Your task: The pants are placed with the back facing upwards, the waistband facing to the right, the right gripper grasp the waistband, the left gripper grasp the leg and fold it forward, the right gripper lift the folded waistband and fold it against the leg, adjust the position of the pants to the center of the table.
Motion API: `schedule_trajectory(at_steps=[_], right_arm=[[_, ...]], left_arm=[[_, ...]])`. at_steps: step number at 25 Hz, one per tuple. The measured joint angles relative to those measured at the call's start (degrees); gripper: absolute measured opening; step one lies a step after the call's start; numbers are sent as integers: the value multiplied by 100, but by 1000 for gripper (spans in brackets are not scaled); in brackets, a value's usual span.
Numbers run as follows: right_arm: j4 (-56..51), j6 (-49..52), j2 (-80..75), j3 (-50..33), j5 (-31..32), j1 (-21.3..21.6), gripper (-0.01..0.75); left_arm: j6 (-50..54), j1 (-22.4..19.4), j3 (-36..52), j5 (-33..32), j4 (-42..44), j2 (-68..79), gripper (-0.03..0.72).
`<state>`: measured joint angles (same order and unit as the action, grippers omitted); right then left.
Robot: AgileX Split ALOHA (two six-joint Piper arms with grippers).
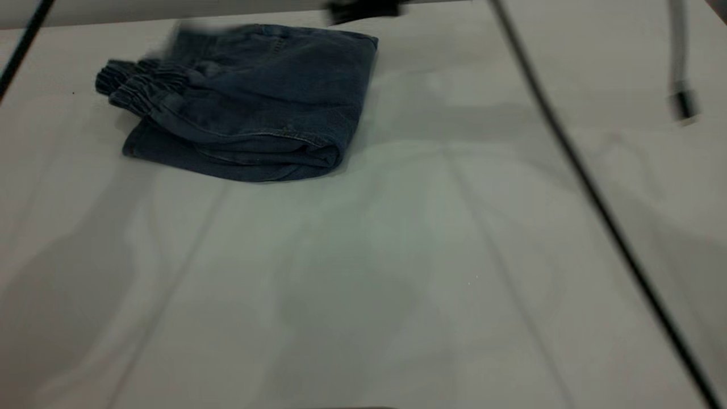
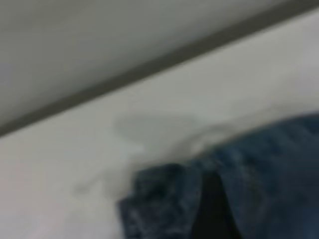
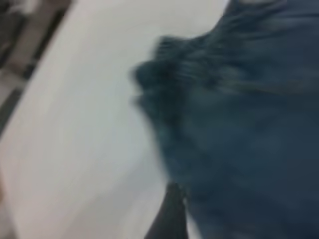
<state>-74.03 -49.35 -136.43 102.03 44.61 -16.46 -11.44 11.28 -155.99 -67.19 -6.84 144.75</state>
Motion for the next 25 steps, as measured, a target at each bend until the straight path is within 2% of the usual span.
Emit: schedule_trajectory(at_steps=[6,11,16,20,25], right_arm=[[875,977,2,0,128,613,593],[952,1029,2,0,216,679,591],[997,1007,2,0,267,685,591],[1005,961,2,0,340,731,591],[1020,946,2,6,351,880,591]], left_arm=[[-737,312,1354,0,-29,0,464],[-2246,344,2487,0,104,32,464],[-3524,338,2803,0,303,303,464],[-3557,349,2803,6,380,694,464],[-2681,634,2767,0,545,745,464]])
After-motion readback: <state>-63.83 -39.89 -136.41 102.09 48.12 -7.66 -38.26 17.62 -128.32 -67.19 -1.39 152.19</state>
